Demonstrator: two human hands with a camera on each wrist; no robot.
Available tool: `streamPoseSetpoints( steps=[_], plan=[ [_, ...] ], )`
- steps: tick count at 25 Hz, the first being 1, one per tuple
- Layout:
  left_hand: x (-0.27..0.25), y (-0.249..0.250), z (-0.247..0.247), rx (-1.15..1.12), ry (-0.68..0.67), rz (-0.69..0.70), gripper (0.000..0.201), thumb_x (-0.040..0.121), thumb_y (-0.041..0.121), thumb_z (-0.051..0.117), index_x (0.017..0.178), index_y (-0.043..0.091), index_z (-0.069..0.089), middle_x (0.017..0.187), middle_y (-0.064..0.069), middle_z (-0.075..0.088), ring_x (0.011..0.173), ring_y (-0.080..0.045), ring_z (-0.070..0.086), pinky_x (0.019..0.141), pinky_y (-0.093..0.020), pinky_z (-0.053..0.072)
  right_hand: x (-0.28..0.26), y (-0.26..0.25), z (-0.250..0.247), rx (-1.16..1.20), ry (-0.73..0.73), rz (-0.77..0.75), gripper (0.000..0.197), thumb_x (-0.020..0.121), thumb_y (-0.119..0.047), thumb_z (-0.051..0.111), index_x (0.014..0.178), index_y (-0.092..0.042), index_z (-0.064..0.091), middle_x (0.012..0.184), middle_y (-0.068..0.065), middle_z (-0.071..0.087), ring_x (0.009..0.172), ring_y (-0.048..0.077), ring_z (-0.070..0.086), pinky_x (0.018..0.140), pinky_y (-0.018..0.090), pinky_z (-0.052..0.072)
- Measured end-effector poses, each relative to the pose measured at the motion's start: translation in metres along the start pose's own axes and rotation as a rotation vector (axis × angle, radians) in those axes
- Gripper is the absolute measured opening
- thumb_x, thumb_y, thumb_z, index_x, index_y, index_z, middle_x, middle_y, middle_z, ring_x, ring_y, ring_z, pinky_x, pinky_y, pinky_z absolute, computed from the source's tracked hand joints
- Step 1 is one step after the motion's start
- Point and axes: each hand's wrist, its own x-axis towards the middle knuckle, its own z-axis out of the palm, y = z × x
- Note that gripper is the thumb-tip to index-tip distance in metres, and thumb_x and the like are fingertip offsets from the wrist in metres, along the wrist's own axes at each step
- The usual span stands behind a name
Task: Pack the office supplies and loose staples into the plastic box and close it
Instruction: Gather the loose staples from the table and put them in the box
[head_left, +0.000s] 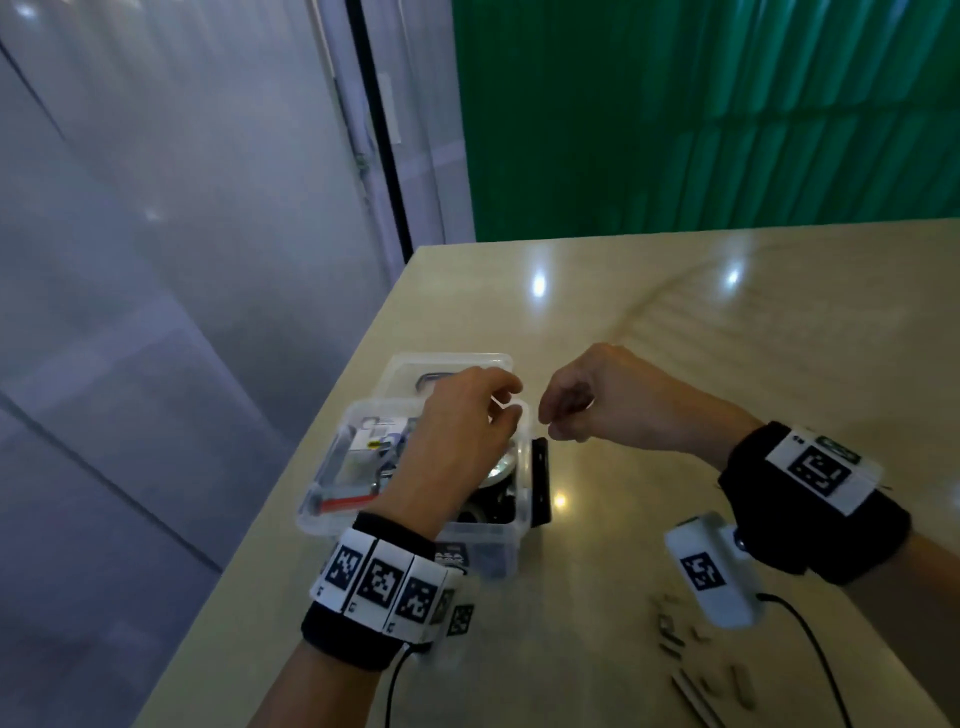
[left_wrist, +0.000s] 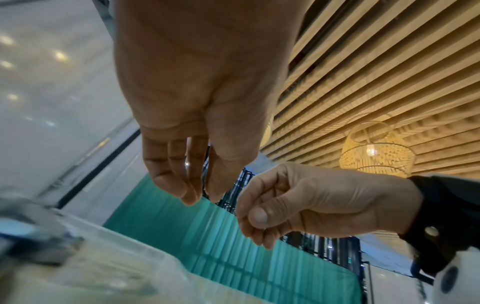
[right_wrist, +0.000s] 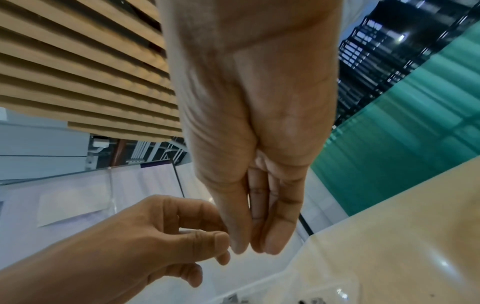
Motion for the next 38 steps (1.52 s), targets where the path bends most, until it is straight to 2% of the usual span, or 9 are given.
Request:
streamPoseSetpoints(
  steps=[2, 5, 11, 16, 21, 24, 28, 31, 38],
  plan=[
    [0.001, 0.025, 0.015, 0.013, -0.067, 0.068, 0.019, 0.092, 0.020, 0.066, 0.110, 0.018, 0.072, 0.098, 0.004, 0.071, 0.086, -0.008, 0.064, 0.081, -0.013, 0.046, -0.025, 0.018, -0.012, -0.005, -0.002, 0.058, 0.013, 0.082, -0.007, 0.079, 0.092, -0.015, 0.078, 0.074, -0.004, 0.075, 0.063, 0.006, 0.070, 0.061, 0.017, 0.055],
    [-0.010, 0.054, 0.050, -0.023, -0.201, 0.138, 0.022, 0.092, 0.019, 0.066, 0.113, 0.015, 0.073, 0.102, -0.002, 0.073, 0.093, -0.015, 0.066, 0.087, -0.028, 0.052, -0.063, 0.053, -0.011, -0.090, -0.039, 0.188, 0.012, 0.081, -0.017, 0.083, 0.090, -0.020, 0.077, 0.076, -0.005, 0.074, 0.064, 0.005, 0.068, 0.058, 0.017, 0.053],
    [-0.068, 0.052, 0.140, 0.203, -0.751, 0.093, 0.033, 0.093, 0.028, 0.064, 0.126, 0.021, 0.063, 0.121, -0.002, 0.058, 0.108, -0.021, 0.060, 0.093, -0.039, 0.052, -0.134, 0.125, 0.040, -0.211, -0.225, 0.453, 0.018, 0.086, -0.014, 0.076, 0.103, -0.018, 0.073, 0.093, -0.004, 0.069, 0.082, 0.010, 0.065, 0.069, 0.023, 0.050],
    [-0.081, 0.037, 0.167, 0.238, -0.670, 0.095, 0.026, 0.096, 0.021, 0.058, 0.120, 0.014, 0.064, 0.115, -0.005, 0.053, 0.103, -0.024, 0.057, 0.086, -0.035, 0.052, -0.152, 0.138, 0.074, -0.210, -0.061, 0.462, 0.009, 0.085, -0.005, 0.068, 0.089, -0.010, 0.074, 0.090, 0.001, 0.065, 0.081, 0.016, 0.062, 0.063, 0.020, 0.045],
    [-0.086, 0.042, 0.173, 0.182, -0.625, 0.067, 0.023, 0.094, 0.013, 0.061, 0.116, 0.016, 0.069, 0.108, -0.004, 0.053, 0.093, -0.022, 0.060, 0.080, -0.029, 0.051, -0.156, 0.131, 0.093, -0.220, -0.004, 0.405, 0.017, 0.091, -0.011, 0.064, 0.080, -0.023, 0.060, 0.089, -0.006, 0.050, 0.082, 0.013, 0.054, 0.059, 0.014, 0.032],
    [-0.086, 0.044, 0.171, 0.191, -0.660, 0.072, 0.024, 0.094, 0.015, 0.060, 0.115, 0.020, 0.072, 0.110, -0.004, 0.053, 0.099, -0.024, 0.058, 0.079, -0.028, 0.047, -0.158, 0.136, 0.087, -0.240, -0.015, 0.410, 0.007, 0.093, -0.019, 0.066, 0.095, -0.017, 0.071, 0.093, -0.006, 0.053, 0.085, 0.010, 0.055, 0.060, 0.011, 0.030],
    [-0.090, 0.044, 0.162, 0.157, -0.700, 0.074, 0.027, 0.100, 0.023, 0.054, 0.120, 0.017, 0.071, 0.119, -0.008, 0.052, 0.108, -0.024, 0.054, 0.088, -0.026, 0.042, -0.171, 0.124, 0.080, -0.155, -0.116, 0.383, 0.019, 0.087, -0.035, 0.074, 0.097, -0.018, 0.073, 0.089, -0.008, 0.060, 0.075, 0.004, 0.055, 0.058, 0.013, 0.033],
    [-0.091, 0.047, 0.162, 0.145, -0.717, 0.055, 0.033, 0.090, 0.036, 0.068, 0.117, 0.017, 0.070, 0.116, -0.007, 0.051, 0.102, -0.024, 0.055, 0.088, -0.031, 0.048, -0.173, 0.120, 0.090, -0.196, -0.087, 0.368, 0.019, 0.085, -0.031, 0.077, 0.100, -0.021, 0.070, 0.087, -0.011, 0.053, 0.074, 0.003, 0.052, 0.057, 0.013, 0.033],
    [-0.094, 0.045, 0.160, 0.034, -0.612, -0.025, 0.023, 0.089, 0.016, 0.071, 0.112, 0.017, 0.074, 0.102, 0.000, 0.062, 0.093, -0.012, 0.063, 0.079, -0.019, 0.047, -0.176, 0.123, 0.086, -0.135, -0.016, 0.339, 0.011, 0.091, -0.023, 0.069, 0.097, -0.017, 0.076, 0.088, -0.007, 0.065, 0.075, -0.001, 0.058, 0.063, 0.011, 0.042]
  ],
)
